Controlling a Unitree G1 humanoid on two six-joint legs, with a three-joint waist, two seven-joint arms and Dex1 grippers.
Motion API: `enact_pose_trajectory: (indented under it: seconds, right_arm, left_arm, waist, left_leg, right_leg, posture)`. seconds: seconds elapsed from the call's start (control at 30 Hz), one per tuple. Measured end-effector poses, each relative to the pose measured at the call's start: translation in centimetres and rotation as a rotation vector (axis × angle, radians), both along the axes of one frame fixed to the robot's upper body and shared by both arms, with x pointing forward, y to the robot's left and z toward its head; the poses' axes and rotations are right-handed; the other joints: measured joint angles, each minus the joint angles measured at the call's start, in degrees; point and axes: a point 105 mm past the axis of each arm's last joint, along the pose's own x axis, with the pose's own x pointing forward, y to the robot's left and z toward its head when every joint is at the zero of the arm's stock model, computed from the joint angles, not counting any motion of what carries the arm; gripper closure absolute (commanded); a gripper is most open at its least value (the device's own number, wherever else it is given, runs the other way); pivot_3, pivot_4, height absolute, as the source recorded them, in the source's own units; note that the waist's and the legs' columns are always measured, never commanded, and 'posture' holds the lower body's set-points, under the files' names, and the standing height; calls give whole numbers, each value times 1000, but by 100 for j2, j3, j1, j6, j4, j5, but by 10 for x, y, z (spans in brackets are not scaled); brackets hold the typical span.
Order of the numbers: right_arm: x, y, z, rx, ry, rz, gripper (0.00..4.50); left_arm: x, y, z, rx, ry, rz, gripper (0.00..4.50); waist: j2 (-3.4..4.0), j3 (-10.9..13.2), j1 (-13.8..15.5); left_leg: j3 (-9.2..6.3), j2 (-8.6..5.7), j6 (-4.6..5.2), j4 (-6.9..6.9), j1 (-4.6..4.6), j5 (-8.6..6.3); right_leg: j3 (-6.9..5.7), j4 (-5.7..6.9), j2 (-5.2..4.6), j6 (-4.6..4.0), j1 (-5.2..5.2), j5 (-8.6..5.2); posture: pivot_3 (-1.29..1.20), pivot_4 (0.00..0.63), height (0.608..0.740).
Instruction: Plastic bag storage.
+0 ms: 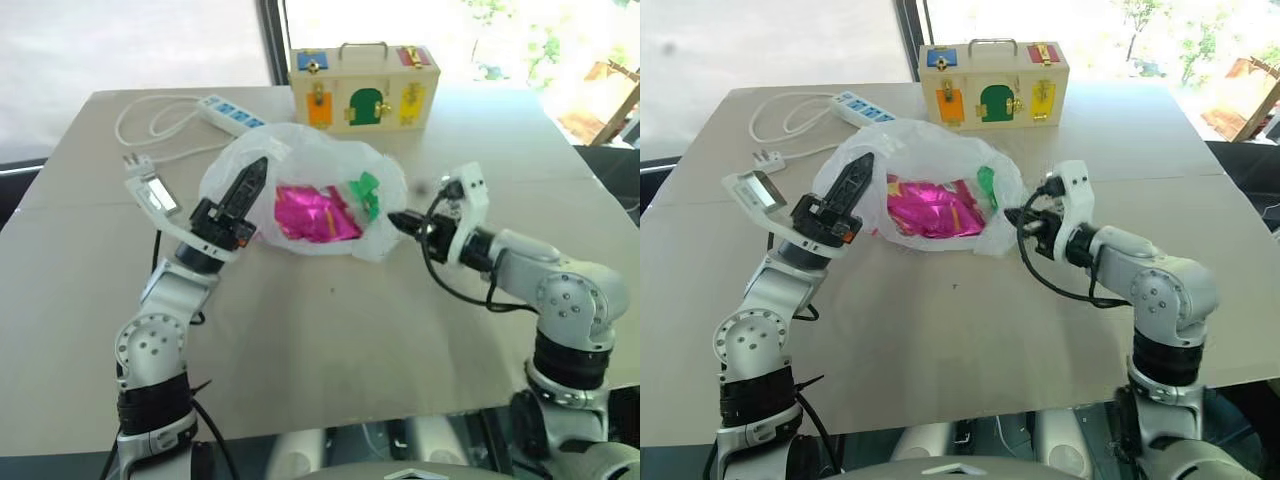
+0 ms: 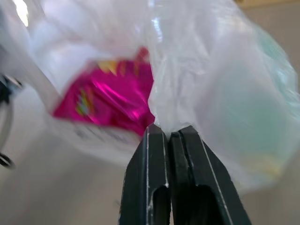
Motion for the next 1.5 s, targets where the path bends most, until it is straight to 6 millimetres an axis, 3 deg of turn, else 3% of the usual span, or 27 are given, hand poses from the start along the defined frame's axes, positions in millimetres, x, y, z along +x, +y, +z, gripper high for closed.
enact_pose_trajectory:
  seconds: [0.17, 0.23, 0.3, 0.4, 0.47, 0.5, 0.53, 0.6, 0.7, 0.87, 0.97, 1.03, 1.1, 1.23, 1.3, 1.37, 1.43, 1.5]
  right_arm:
    - [5, 9, 24, 296, 71, 29, 4428]
    - [12, 4, 46, 466, 61, 25, 4428]
    - [24, -10, 78, 626, 26, 2, 4428]
    - [40, -36, 138, 889, -55, 6, 4428]
    - [40, -50, 166, 965, -117, 45, 4428]
    - [40, -51, 167, 968, -121, 46, 4428]
    - [37, -68, 186, 1011, -191, 58, 4428]
    - [45, -78, 192, 1003, -204, 41, 4428]
    - [49, -78, 193, 961, -226, 69, 4500]
    - [43, -77, 195, 878, -284, 96, 2075]
    - [38, -83, 178, 802, -293, 86, 652]
    - [34, -82, 163, 723, -287, 99, 49]
    - [19, -82, 136, 571, -277, 139, 49]
    - [-2, -109, 54, 220, -138, 99, 49]
    - [-10, -128, 5, -15, -67, 33, 49]
    - [-15, -144, -35, -116, -7, -9, 49]
    - [-17, -153, -51, -128, -38, -20, 49]
    - [-16, -175, -64, -191, -128, -68, 49]
  left_arm:
    - [2, 1, 3, -10, -3, 12, 4500]
    - [9, 2, 12, -40, -10, 27, 4500]
    - [18, 4, 33, -133, -23, 38, 4500]
    - [29, 14, 100, -321, -131, 43, 4500]
    - [27, 22, 142, -337, -224, 63, 4500]
    - [27, 23, 144, -336, -228, 64, 4500]
    - [22, 34, 169, -336, -298, 78, 4500]
    - [32, 40, 179, -323, -293, 73, 4500]
    - [43, 46, 183, -286, -282, 65, 3796]
    - [52, 37, 151, -234, -201, 12, 1299]
    - [54, 30, 123, -159, -123, -7, 0]
    - [50, 28, 110, -91, -94, -12, 0]
    - [42, 29, 85, 33, -26, 1, 0]
    - [19, 55, 0, 334, 256, 117, 0]
    - [-11, 70, -48, 506, 398, 151, 0]
    - [-42, 82, -88, 608, 527, 154, 0]
    - [-69, 86, -108, 684, 577, 148, 0]
    - [-93, 89, -123, 759, 578, 170, 0]
  waist:
    - [2, 1, 17]
    - [3, 2, 23]
    - [2, 9, 37]
    - [-5, 18, 34]
    - [-5, 18, 11]
    - [-5, 18, 11]
    - [9, 7, -12]
    - [8, 9, -19]
    - [10, 10, -48]
    - [11, 11, -46]
    - [10, 11, -24]
    - [10, 10, -21]
    - [10, 10, -21]
    - [10, 10, -15]
    - [6, 7, -44]
    - [5, 7, -43]
    - [9, 9, -15]
    - [11, 8, -3]
  left_leg:
    - [-2, -5, 0, 0, -4, 0]
    - [-4, -7, 0, 1, -4, 0]
    - [-7, -9, 1, 5, -7, 2]
    - [-9, -11, 1, 9, -13, 3]
    - [0, -15, 1, 0, -11, 2]
    - [-1, -15, 1, 0, -12, 2]
    - [14, -16, -12, -25, -12, 9]
    - [12, -18, -13, -21, -48, 10]
    - [18, -19, -14, -13, -96, 10]
    - [18, -13, -14, -12, -104, 10]
    - [20, -13, -13, -1, -103, 10]
    - [22, -13, -13, -1, -101, 10]
    - [22, -12, -12, -6, -97, 9]
    - [32, -11, -2, -9, -97, 2]
    - [40, -6, 8, -10, -87, -5]
    - [43, -1, 12, -7, -83, -8]
    - [41, 5, 7, 0, -70, -4]
    - [55, 10, 0, -3, -15, -4]
  right_leg:
    - [-5, 0, -7, 0, 0, 1]
    - [-8, 0, -7, 1, 1, 1]
    - [-10, 2, -8, 2, 0, 2]
    - [-13, 4, -3, 4, -4, 3]
    - [-8, 2, -3, 5, -6, 2]
    - [-8, 2, -3, 5, -6, 2]
    - [-3, 3, -6, 18, -8, -7]
    - [-4, 2, -5, 22, -42, -8]
    - [3, 14, -8, 23, -93, -8]
    - [5, 16, -11, 23, -101, -8]
    - [7, 12, -15, 23, -100, -8]
    - [11, 12, -15, 23, -99, -8]
    - [16, 11, -17, 23, -98, -8]
    - [30, -3, -41, 23, -100, -8]
    - [39, -6, -44, 23, -98, -9]
    - [46, -5, -45, 20, -97, -10]
    - [49, -3, -43, -13, -89, -13]
    - [53, -9, -52, -22, -35, -14]
  posture:
    - [0, 150, 740]
    - [0, 150, 740]
    - [0, 150, 740]
    - [0, 150, 740]
    - [0, 150, 740]
    - [0, 150, 740]
    - [0, 150, 740]
    - [0, 150, 740]
    - [0, 150, 740]
    - [0, 150, 740]
    - [0, 150, 740]
    - [0, 150, 740]
    - [0, 150, 740]
    - [0, 150, 740]
    - [0, 150, 740]
    - [0, 150, 740]
    - [0, 150, 740]
    - [0, 150, 740]
